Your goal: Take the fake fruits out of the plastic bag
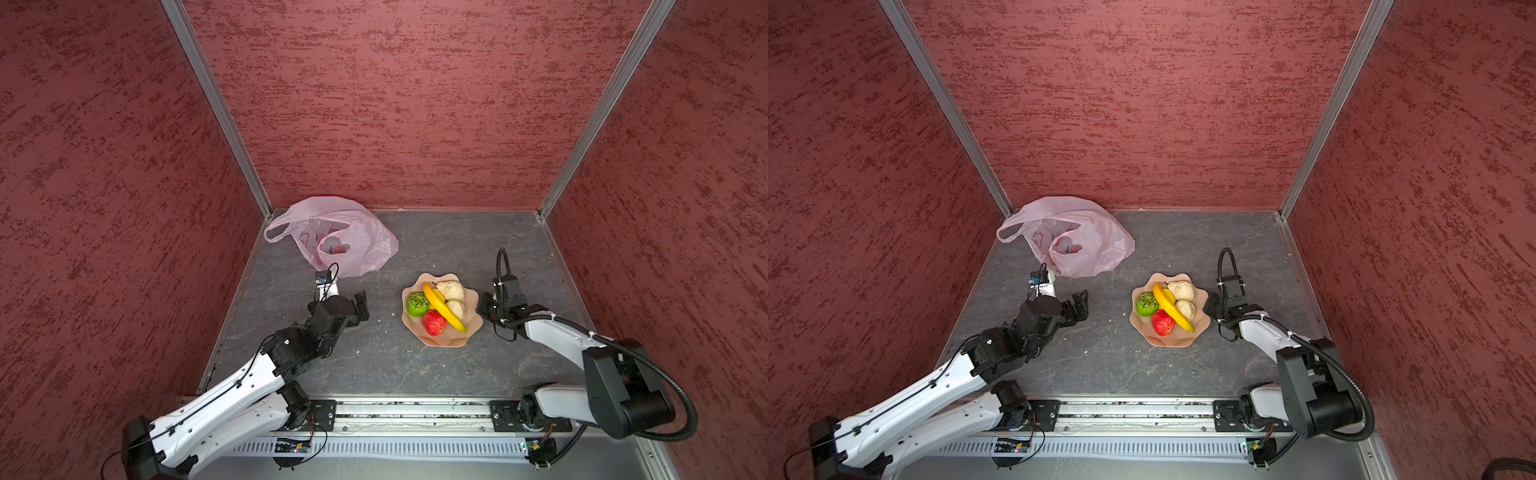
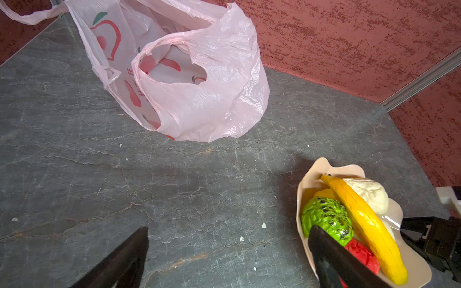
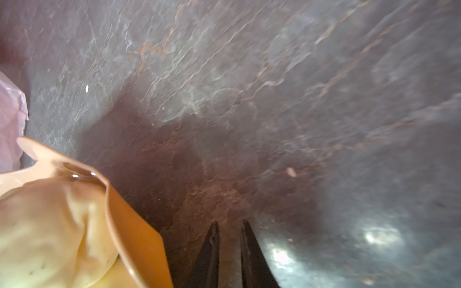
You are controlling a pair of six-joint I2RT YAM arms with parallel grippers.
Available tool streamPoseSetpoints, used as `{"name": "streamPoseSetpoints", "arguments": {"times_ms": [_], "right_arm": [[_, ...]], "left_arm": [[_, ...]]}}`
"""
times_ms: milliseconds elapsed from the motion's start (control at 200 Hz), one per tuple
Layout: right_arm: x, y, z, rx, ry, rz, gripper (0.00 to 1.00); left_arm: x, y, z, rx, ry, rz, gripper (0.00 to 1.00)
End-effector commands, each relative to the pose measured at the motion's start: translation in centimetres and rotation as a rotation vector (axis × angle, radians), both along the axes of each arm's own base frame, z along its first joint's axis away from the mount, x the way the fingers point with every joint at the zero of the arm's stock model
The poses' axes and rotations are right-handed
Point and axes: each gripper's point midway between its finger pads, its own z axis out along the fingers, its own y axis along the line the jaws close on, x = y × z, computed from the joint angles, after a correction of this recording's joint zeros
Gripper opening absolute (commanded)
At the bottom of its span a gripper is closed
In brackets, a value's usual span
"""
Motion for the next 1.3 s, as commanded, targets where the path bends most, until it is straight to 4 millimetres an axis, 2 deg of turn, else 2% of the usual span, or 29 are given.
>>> {"name": "streamPoseSetpoints", "arguments": {"times_ms": [0,145,175,210,326,436,466,546,666,771,867,927,1082,1297], "right_arm": [[2.1,2.1,1.6,0.037,-0.067,0.003,0.19],[2.7,4.9,1.7,0.06,-0.077,0.05,0.19],[3.0,5.6,2.2,0.069,-0.092,0.064,0.19],[3.1,6.3,1.5,0.059,-0.072,0.08,0.19],[3.4,6.6,1.6,0.043,-0.078,0.086,0.19],[3.1,4.9,2.1,-0.044,-0.092,0.062,0.23],[3.1,4.4,3.1,-0.064,-0.119,0.058,0.25],[3.0,2.6,4.0,-0.133,-0.138,0.037,0.32],[3.2,-0.3,6.0,-0.186,-0.204,0.003,0.47],[3.8,-2.5,8.1,-0.232,-0.297,-0.011,0.65],[4.5,-4.6,10.1,-0.305,-0.377,-0.032,0.82],[4.9,-5.7,10.8,-0.346,-0.407,-0.047,0.87],[5.9,-8.1,12.1,-0.429,-0.465,-0.101,0.98],[6.5,-9.6,13.1,-0.534,-0.565,-0.145,0.99]], "left_arm": [[-0.3,0.6,-0.3,-0.008,-0.009,0.02,1.0],[-0.5,1.0,-0.3,-0.009,-0.008,0.03,1.0],[-0.5,1.1,-0.3,-0.009,-0.009,0.032,1.0],[-0.5,1.2,-0.3,-0.006,-0.011,0.036,1.0],[-0.3,2.1,-0.1,0.02,-0.022,0.068,1.0],[0.5,3.6,0.4,0.045,-0.035,0.116,1.0],[0.9,4.2,0.5,0.045,-0.037,0.133,1.0],[1.9,6.0,0.7,0.04,-0.039,0.175,1.0],[3.5,10.0,1.0,0.043,-0.053,0.293,1.0],[4.5,13.5,1.1,0.066,-0.061,0.394,1.0],[5.5,15.7,0.9,0.108,-0.066,0.43,1.0],[6.0,16.8,0.8,0.124,-0.074,0.451,1.0],[7.8,18.2,-0.6,0.143,-0.122,0.435,1.0],[9.5,19.2,-2.7,0.18,-0.183,0.415,1.0]]}}
